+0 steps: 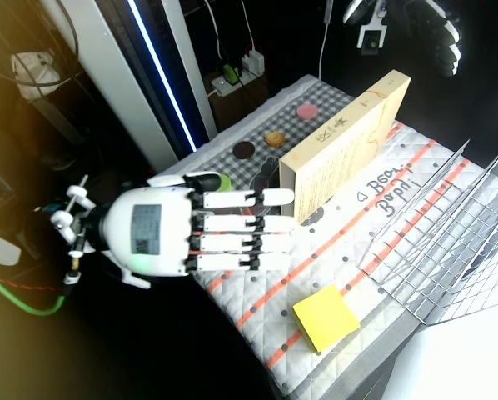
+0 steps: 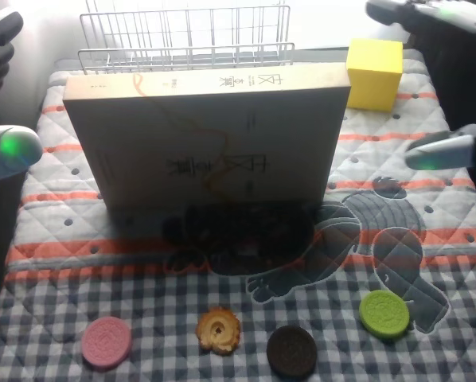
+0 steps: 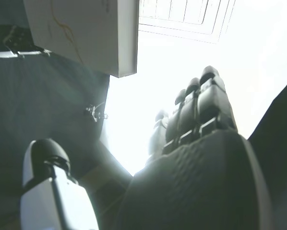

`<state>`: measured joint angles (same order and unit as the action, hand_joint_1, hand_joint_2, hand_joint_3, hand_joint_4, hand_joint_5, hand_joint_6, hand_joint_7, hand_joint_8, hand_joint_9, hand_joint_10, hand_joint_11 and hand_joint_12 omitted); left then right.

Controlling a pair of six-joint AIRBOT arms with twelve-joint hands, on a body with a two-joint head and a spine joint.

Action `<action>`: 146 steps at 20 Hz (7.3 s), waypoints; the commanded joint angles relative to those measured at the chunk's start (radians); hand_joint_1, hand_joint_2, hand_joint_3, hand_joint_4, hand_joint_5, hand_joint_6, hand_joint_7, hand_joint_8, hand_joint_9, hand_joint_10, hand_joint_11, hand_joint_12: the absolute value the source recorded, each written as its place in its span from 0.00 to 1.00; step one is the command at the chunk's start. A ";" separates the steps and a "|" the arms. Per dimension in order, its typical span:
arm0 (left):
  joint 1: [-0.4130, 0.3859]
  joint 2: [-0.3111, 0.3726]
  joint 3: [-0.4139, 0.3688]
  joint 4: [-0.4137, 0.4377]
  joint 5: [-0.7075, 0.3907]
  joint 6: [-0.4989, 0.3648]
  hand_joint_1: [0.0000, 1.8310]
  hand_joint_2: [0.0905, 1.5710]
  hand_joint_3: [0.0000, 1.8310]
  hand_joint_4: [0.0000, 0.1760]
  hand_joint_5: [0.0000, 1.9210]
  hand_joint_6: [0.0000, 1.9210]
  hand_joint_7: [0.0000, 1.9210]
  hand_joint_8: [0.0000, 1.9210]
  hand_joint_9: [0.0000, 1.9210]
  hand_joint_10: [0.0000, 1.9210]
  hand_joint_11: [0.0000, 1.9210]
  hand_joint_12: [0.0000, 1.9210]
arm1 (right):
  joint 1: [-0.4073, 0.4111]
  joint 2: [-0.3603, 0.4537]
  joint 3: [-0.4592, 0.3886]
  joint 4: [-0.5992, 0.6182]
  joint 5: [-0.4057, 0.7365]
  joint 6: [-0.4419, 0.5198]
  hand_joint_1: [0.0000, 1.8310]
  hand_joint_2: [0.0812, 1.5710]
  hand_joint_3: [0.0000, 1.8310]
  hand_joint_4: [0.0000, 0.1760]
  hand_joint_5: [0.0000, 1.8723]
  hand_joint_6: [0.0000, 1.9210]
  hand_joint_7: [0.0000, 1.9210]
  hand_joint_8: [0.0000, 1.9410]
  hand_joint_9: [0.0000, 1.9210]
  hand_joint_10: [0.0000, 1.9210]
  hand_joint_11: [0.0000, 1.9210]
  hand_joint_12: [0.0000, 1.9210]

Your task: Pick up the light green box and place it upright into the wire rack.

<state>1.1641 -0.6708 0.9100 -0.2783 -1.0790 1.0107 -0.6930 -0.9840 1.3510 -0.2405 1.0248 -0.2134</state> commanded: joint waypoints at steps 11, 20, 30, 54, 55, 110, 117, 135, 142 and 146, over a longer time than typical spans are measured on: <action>-0.018 -0.018 0.016 -0.022 -0.092 -0.012 0.33 0.42 0.00 1.00 0.00 0.00 0.00 0.00 0.00 0.00 0.00 0.00 | 0.169 -0.133 0.058 -0.044 0.015 0.010 0.43 0.49 0.00 1.00 0.00 0.00 0.00 0.00 0.00 0.00 0.00 0.00; -0.032 -0.033 0.027 -0.022 -0.068 -0.012 0.36 0.42 0.00 1.00 0.00 0.00 0.00 0.00 0.00 0.00 0.00 0.00 | 0.257 -0.224 0.087 -0.120 -0.042 0.040 0.41 0.50 0.00 1.00 0.00 0.00 0.02 0.01 0.02 0.00 0.02 0.01; -0.051 -0.042 0.034 -0.022 -0.050 -0.012 0.34 0.43 0.00 1.00 0.00 0.00 0.00 0.00 0.00 0.00 0.00 0.00 | 0.303 -0.270 0.109 -0.187 -0.135 0.043 0.39 0.49 0.00 1.00 0.00 0.00 0.06 0.00 0.09 0.00 0.00 0.46; -0.052 -0.041 0.040 -0.019 -0.054 -0.034 0.34 0.45 0.01 1.00 0.00 0.00 0.00 0.00 0.00 0.00 0.04 0.02 | 0.223 -0.332 0.148 -0.290 -0.227 0.144 0.64 0.61 0.00 0.00 0.65 0.20 0.72 0.08 0.61 0.59 0.52 0.90; -0.052 -0.041 0.041 -0.019 -0.055 -0.038 0.34 0.45 0.01 1.00 0.00 0.00 0.00 0.00 0.00 0.00 0.04 0.02 | 0.215 -0.337 0.158 -0.291 -0.227 0.167 0.65 0.63 0.00 0.00 0.65 0.28 0.69 0.56 0.68 0.88 0.68 0.98; -0.071 -0.075 0.069 -0.001 -0.027 -0.069 0.38 0.44 0.00 0.91 0.05 0.00 0.00 0.00 0.00 0.00 0.00 0.20 | 0.759 -0.282 0.344 -0.379 -0.335 0.138 0.69 0.69 0.00 0.00 0.46 0.51 0.60 0.45 0.78 0.00 0.62 0.43; -0.071 -0.079 0.069 -0.001 -0.028 -0.075 0.34 0.43 0.00 0.94 0.06 0.00 0.00 0.00 0.01 0.00 0.00 0.18 | 0.735 -0.294 0.369 -0.375 -0.367 0.138 0.69 0.70 0.00 0.00 0.44 0.53 0.58 0.48 0.78 0.00 0.63 0.40; -0.073 -0.090 0.071 0.002 -0.029 -0.081 0.34 0.44 0.00 1.00 0.02 0.00 0.00 0.00 0.00 0.00 0.00 0.22 | 0.672 -0.353 0.401 -0.371 -0.382 0.138 0.69 0.70 0.00 0.00 0.45 0.51 0.56 0.53 0.78 0.00 0.54 0.54; -0.074 -0.093 0.071 0.005 -0.024 -0.081 0.31 0.43 0.00 1.00 0.00 0.00 0.00 0.00 0.00 0.00 0.00 0.13 | 0.663 -0.367 0.420 -0.366 -0.406 0.138 0.68 0.72 0.00 0.00 0.42 0.56 0.53 0.59 0.72 0.01 0.47 0.64; -0.074 -0.097 0.072 0.005 -0.022 -0.081 0.32 0.43 0.00 1.00 0.01 0.00 0.00 0.00 0.00 0.00 0.00 0.22 | 0.663 -0.368 0.420 -0.350 -0.406 0.138 0.69 0.69 0.00 0.00 0.46 0.51 0.59 0.46 0.75 0.01 0.57 0.46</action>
<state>1.1030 -0.7662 0.9764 -0.2695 -0.9810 0.9409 -0.0372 -1.3579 1.7638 -0.6460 0.5316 -0.0795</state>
